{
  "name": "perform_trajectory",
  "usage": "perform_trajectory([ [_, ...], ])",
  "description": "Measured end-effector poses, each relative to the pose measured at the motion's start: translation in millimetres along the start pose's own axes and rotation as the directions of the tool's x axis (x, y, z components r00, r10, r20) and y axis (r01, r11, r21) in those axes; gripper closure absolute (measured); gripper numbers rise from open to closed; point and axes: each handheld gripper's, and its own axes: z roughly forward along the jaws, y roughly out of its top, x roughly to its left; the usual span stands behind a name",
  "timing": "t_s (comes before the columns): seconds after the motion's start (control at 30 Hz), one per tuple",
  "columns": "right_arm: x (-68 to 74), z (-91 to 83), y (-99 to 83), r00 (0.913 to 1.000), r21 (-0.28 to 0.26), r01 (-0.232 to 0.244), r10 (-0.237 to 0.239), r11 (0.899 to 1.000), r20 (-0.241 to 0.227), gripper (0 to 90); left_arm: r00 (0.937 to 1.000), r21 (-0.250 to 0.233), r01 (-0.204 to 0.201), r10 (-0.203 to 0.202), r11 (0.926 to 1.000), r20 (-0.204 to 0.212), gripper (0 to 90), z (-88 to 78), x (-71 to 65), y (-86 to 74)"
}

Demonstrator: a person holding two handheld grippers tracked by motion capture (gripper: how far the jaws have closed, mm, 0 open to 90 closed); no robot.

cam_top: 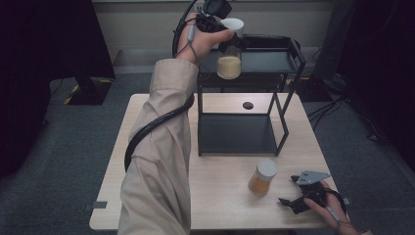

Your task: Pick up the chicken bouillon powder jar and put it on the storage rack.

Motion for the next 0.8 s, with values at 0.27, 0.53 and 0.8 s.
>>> perform_trajectory([
  [0.27, -0.4, 0.1, 0.1, 1.0, 0.0, 0.001, -0.001, 1.0, -0.002, 0.0, 0.9993, 0.005, 0.024, -0.023, 0.9997, -0.03, 34.1, 13.5, 14.4, 7.1],
  [0.53, -1.0, 0.3, 0.4, 1.0, 0.0, 0.004, -0.004, 1.0, -0.004, 0.0, 0.9977, 0.017, 0.035, -0.034, 0.9992, -0.058, 34.1, 24.7, 26.7, 9.4],
  [0.8, -1.2, 0.3, 0.4, 1.0, 0.001, 0.004, -0.004, 1.0, -0.005, 0.0, 0.9959, 0.026, 0.034, -0.032, 0.9991, -0.084, 34.1, 33.3, 32.8, 8.8],
])
